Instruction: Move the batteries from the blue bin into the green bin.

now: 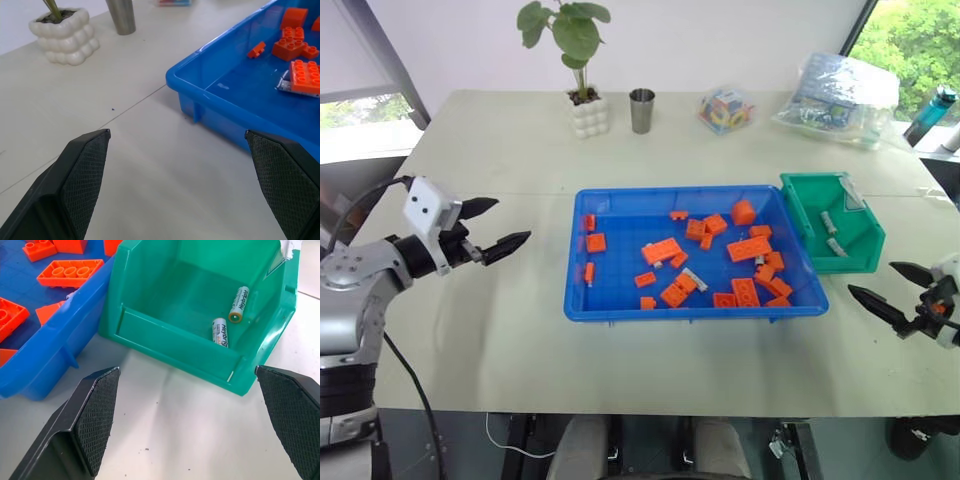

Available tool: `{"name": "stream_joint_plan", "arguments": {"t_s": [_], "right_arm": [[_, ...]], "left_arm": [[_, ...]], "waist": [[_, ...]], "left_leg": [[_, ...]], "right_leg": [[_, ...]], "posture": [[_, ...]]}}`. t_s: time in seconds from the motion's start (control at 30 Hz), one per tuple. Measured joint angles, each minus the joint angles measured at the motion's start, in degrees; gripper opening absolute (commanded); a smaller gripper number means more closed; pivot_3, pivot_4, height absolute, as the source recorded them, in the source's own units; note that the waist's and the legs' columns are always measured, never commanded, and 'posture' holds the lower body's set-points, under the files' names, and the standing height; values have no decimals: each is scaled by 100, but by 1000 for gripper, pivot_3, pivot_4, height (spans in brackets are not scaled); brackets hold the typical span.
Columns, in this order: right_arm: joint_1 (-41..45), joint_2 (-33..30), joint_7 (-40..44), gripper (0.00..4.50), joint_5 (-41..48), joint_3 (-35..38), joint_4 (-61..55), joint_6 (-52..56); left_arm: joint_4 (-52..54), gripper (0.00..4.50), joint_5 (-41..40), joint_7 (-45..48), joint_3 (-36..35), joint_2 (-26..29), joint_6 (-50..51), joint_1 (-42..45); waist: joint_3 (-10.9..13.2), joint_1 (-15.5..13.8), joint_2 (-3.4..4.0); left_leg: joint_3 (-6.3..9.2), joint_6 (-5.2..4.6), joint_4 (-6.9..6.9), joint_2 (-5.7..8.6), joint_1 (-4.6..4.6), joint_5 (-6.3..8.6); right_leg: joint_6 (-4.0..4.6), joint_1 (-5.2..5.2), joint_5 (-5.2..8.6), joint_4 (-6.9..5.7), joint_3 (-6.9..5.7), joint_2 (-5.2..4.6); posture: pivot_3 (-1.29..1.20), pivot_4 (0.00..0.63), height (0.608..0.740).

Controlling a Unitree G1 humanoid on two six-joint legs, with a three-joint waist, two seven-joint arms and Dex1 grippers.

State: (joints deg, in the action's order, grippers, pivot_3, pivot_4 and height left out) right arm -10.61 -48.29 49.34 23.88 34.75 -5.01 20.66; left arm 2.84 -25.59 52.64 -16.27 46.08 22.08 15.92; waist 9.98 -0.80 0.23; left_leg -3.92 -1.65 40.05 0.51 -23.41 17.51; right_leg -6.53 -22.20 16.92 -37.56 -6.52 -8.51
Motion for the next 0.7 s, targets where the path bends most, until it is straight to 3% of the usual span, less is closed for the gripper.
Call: {"name": "stream_joint_plan", "arguments": {"t_s": [0.7], "right_arm": [[9,0,-57,4458,92,-13,-149,164]], "left_arm": [[76,4500,-125,67,21,4,338,25]], "waist": [[0,3,0]], "left_leg": [[0,0,0,0,0,0]], "right_leg": [[0,0,0,0,0,0]], "posture": [[0,150,691]]}}
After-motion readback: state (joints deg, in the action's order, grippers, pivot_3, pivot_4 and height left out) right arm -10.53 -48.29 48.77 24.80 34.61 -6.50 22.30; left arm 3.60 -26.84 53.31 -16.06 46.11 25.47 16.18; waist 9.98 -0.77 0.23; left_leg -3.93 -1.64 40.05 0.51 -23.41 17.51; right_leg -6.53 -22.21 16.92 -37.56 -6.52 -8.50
